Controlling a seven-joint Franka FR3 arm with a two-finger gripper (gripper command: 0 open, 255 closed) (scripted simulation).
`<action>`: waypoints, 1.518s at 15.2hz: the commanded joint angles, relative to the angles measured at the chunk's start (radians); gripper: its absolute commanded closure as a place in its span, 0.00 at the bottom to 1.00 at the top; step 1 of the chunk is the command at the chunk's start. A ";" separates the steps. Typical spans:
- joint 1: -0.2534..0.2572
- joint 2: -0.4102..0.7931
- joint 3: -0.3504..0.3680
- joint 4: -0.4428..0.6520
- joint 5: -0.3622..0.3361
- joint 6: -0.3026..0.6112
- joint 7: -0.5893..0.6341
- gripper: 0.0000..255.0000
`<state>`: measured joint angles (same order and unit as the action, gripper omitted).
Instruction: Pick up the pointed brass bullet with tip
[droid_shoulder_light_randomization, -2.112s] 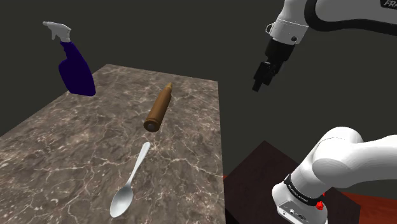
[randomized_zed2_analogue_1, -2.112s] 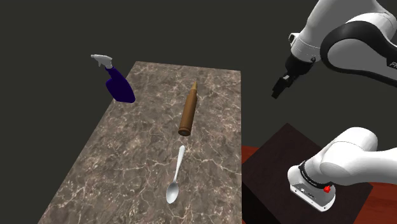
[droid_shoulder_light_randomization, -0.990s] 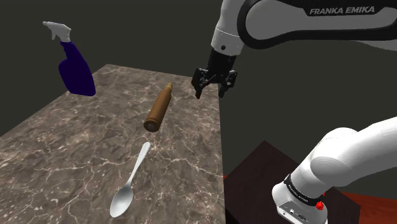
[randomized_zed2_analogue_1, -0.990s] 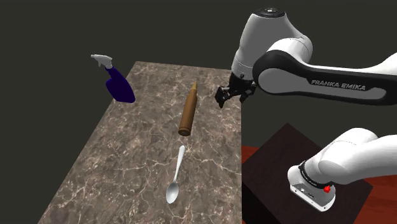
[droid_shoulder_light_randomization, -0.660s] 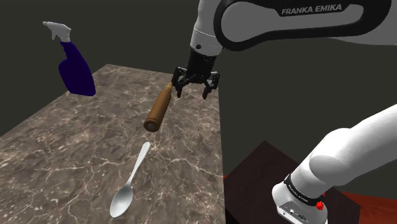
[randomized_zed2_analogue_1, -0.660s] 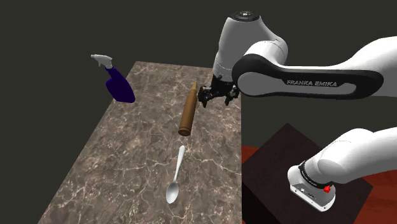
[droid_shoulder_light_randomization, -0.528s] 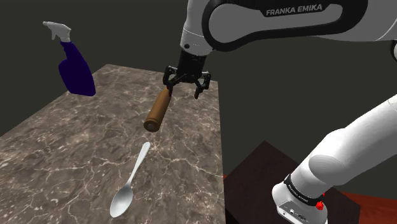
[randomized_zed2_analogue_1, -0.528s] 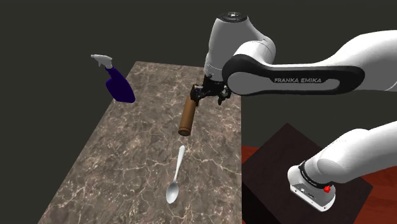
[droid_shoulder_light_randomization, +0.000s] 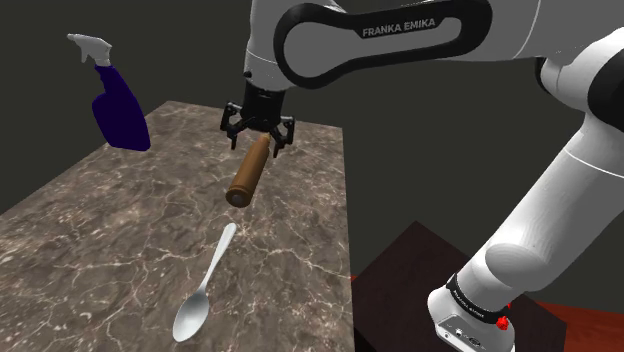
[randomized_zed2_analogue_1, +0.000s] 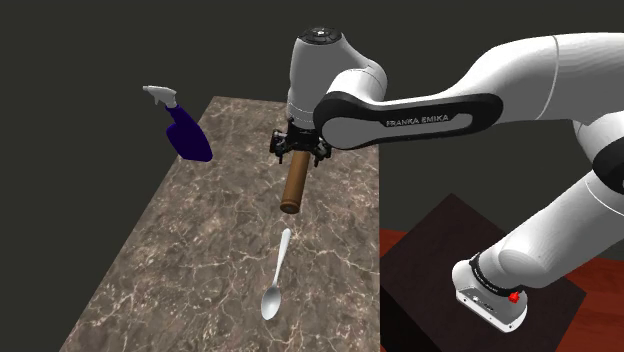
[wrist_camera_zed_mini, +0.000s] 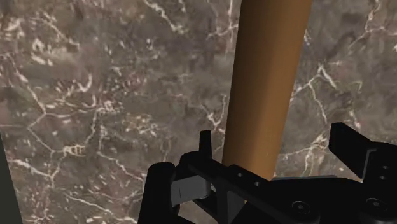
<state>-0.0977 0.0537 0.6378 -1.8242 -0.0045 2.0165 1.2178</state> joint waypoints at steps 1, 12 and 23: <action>0.002 0.009 0.000 -0.014 -0.007 0.023 0.008 0.00; 0.004 0.021 0.001 -0.064 -0.016 0.083 0.015 1.00; 0.001 0.006 0.000 0.002 -0.005 0.004 0.007 1.00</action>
<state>-0.0960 0.0643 0.6379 -1.8326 -0.0121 2.0344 1.2267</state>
